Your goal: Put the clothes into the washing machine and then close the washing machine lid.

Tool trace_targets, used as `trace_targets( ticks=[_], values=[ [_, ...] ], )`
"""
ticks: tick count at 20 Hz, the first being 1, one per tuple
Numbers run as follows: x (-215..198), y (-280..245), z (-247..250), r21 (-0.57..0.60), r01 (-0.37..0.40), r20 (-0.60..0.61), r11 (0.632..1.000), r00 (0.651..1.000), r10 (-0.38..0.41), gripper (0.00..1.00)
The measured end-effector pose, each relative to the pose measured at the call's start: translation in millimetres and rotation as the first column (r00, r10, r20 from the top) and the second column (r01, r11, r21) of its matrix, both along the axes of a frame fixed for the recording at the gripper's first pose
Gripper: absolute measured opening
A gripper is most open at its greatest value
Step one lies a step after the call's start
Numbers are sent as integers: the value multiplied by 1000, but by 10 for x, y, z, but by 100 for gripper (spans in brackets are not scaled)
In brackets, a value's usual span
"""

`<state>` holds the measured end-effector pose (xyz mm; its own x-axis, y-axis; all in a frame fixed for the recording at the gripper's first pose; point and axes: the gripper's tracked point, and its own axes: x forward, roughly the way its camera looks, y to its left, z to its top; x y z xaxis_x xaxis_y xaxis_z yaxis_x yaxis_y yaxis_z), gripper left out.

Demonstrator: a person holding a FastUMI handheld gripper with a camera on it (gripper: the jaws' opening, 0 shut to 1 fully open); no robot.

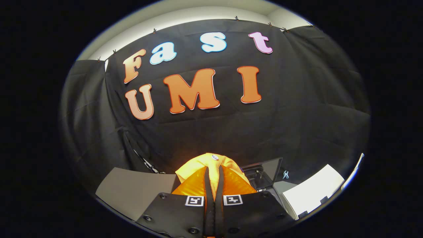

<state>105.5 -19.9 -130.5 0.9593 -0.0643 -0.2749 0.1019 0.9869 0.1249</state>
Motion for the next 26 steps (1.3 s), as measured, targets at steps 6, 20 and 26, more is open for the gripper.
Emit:
trace_targets(
  ticks=[6, 20, 26],
  values=[
    [131, -405, -554, -45, -13, -44, 999, 999, 11, 8],
    [514, -625, -2559, 16, -80, -231, 997, 970, 81, 8],
    [594, -714, -3128, 16, -75, -296, 997, 952, 77, 8]
  ],
)
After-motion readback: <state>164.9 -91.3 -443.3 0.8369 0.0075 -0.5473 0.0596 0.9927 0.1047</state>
